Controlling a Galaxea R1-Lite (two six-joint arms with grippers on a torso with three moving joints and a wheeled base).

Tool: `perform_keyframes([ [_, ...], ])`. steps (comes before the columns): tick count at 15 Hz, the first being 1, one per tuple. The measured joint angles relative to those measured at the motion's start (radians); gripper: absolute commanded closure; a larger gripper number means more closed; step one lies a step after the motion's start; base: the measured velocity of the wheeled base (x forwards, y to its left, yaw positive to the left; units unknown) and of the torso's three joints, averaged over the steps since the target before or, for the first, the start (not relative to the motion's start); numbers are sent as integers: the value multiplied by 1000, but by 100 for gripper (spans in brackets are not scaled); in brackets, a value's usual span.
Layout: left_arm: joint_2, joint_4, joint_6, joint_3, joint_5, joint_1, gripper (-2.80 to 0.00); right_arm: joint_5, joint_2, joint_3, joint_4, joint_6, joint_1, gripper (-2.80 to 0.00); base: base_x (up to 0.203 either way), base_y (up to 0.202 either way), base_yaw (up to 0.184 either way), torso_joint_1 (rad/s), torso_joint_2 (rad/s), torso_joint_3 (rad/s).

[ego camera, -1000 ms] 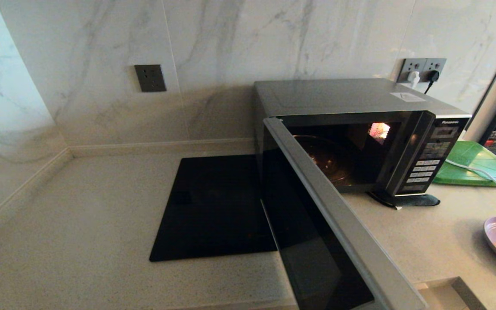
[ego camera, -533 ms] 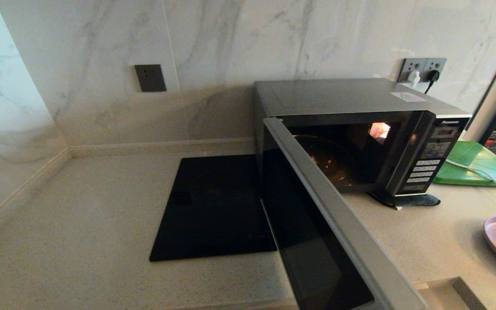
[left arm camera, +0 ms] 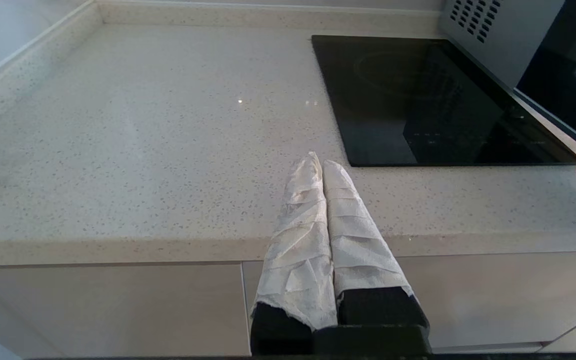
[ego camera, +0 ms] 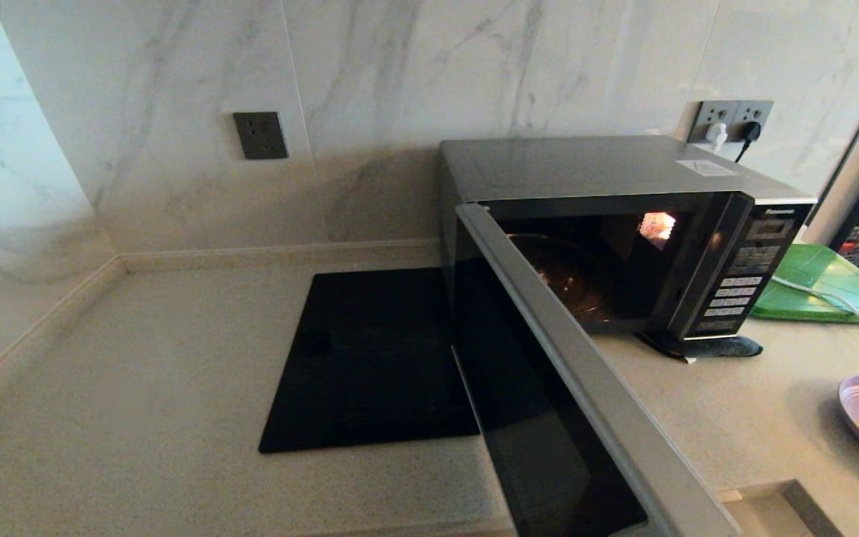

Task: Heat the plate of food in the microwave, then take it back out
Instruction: Put the plate in the microwave oven

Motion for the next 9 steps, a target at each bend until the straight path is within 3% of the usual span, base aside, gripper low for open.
perform_keyframes([
  [2,0,0,0,0,0,0,0,35,31,-3,14,-12,-49,-280,0,0,0,0,0,0],
  [6,0,0,0,0,-1,0,0,157,70,-39,134,-144,-134,-280,0,0,0,0,0,0],
  [9,0,0,0,0,0,0,0,166,106,-51,146,-152,-156,-280,0,0,0,0,0,0],
])
